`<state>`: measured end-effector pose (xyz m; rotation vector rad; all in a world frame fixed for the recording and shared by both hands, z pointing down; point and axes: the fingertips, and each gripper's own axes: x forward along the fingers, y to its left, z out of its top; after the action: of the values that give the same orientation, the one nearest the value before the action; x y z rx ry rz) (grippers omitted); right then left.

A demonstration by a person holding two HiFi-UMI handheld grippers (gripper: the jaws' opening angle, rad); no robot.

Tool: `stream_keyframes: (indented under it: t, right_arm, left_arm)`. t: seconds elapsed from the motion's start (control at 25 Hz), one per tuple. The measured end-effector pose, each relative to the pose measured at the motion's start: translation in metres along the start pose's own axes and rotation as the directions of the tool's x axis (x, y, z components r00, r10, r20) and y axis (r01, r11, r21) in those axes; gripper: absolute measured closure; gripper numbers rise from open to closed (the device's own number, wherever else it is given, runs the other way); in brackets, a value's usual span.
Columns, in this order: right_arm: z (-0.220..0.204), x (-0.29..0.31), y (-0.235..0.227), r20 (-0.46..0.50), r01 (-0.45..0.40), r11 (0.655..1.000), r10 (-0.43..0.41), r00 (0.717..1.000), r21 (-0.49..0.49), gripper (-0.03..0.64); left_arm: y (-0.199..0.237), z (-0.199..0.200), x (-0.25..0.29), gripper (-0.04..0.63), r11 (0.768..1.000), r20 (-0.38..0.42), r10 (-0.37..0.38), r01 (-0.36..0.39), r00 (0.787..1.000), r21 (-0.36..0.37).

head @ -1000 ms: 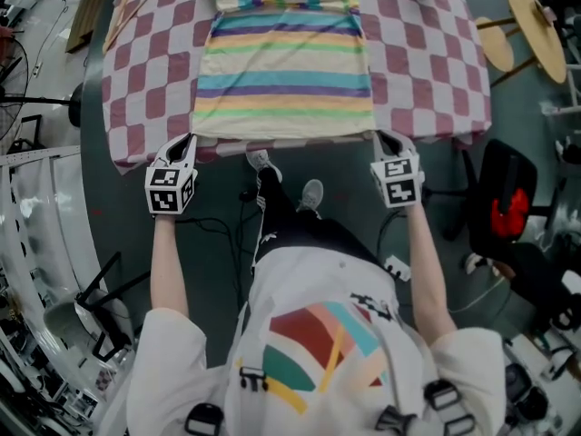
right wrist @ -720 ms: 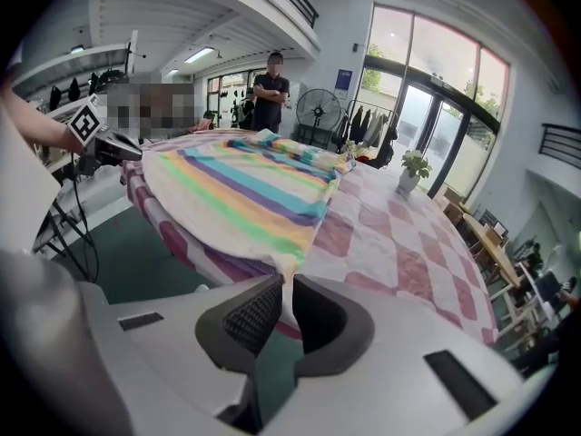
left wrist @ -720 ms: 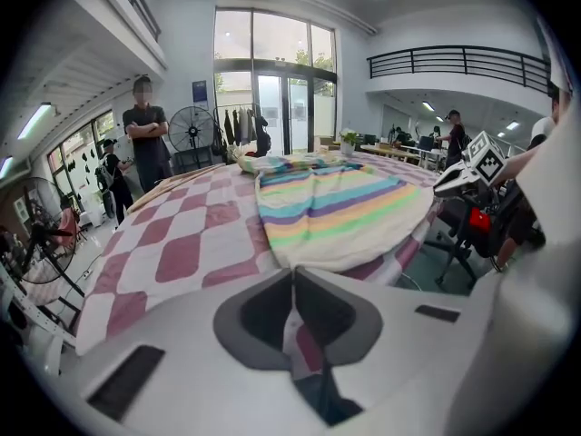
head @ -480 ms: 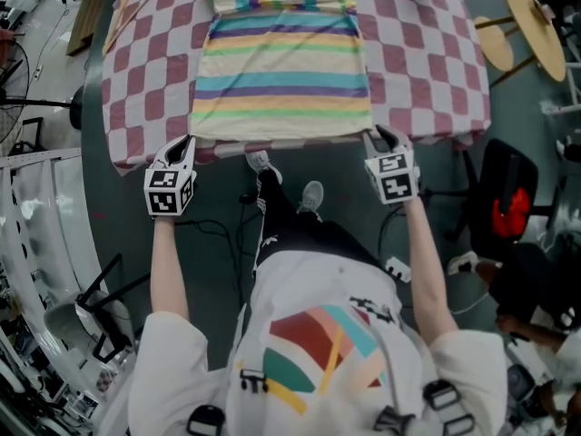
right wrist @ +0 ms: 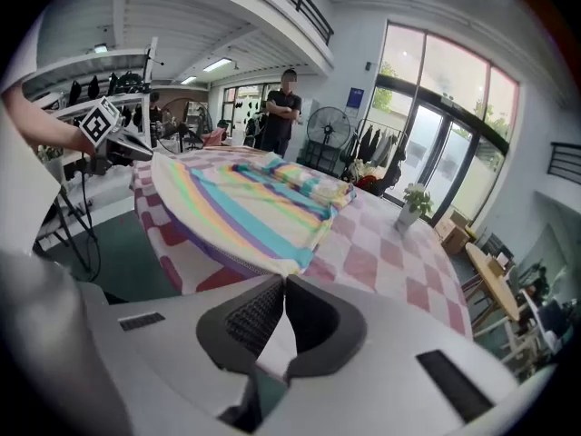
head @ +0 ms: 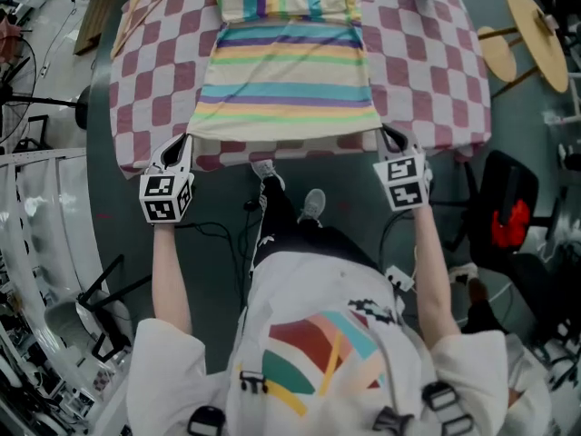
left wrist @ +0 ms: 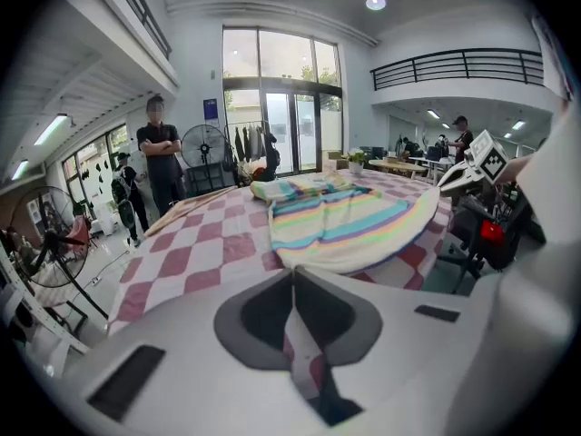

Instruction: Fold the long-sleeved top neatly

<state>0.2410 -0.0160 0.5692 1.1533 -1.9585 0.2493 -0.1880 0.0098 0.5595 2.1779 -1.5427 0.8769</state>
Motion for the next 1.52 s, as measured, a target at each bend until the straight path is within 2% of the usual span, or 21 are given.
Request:
stream_keyframes:
  t: [0.28,0.44,0.64,0.84,1.08,1.2,1.28,1.52]
  right_arm:
    - [0.086,0.001,-0.050,0.073,0.071,0.997,-0.069,0.995,-0.023,0.603]
    - [0.134,0.018,-0.086,0.093,0.133,0.991,-0.130,0.987,-0.019,0.603]
    - [0.188,0.050,-0.131,0.082,0.195,0.981,-0.195,0.977,0.008,0.603]
    - [0.226,0.103,-0.170,0.022,0.221,0.975,-0.222,0.975,0.021,0.603]
    - [0.260,0.180,-0.218,-0.043,0.185,0.983,-0.184,0.982,0.006,0.603]
    - [0.264,0.224,-0.232,-0.095,0.131,0.991,-0.130,0.987,0.003,0.603]
    - [0.266,0.252,-0.237,-0.122,0.102,0.995,-0.102,0.987,-0.007,0.603]
    - [0.262,0.307,-0.249,-0.190,0.067,0.998,-0.069,0.979,-0.021,0.603]
  left_arm:
    - [0.038,0.085,0.014,0.583,0.999,0.084,0.050,-0.048,0.995,-0.024]
    - [0.071,0.146,0.043,0.583,0.998,0.133,0.061,-0.059,0.989,-0.018]
    - [0.112,0.207,0.091,0.584,0.998,0.149,0.057,-0.052,0.987,-0.038]
    - [0.144,0.255,0.149,0.584,0.996,0.125,0.067,-0.059,0.990,-0.061]
    - [0.168,0.288,0.221,0.584,0.990,0.060,0.105,-0.099,0.993,-0.100]
    - [0.176,0.287,0.258,0.584,0.986,0.000,0.105,-0.104,0.994,-0.132]
    - [0.183,0.285,0.280,0.584,0.985,-0.037,0.110,-0.114,0.993,-0.130]
    - [0.195,0.279,0.325,0.584,0.984,-0.120,0.108,-0.123,0.987,-0.128]
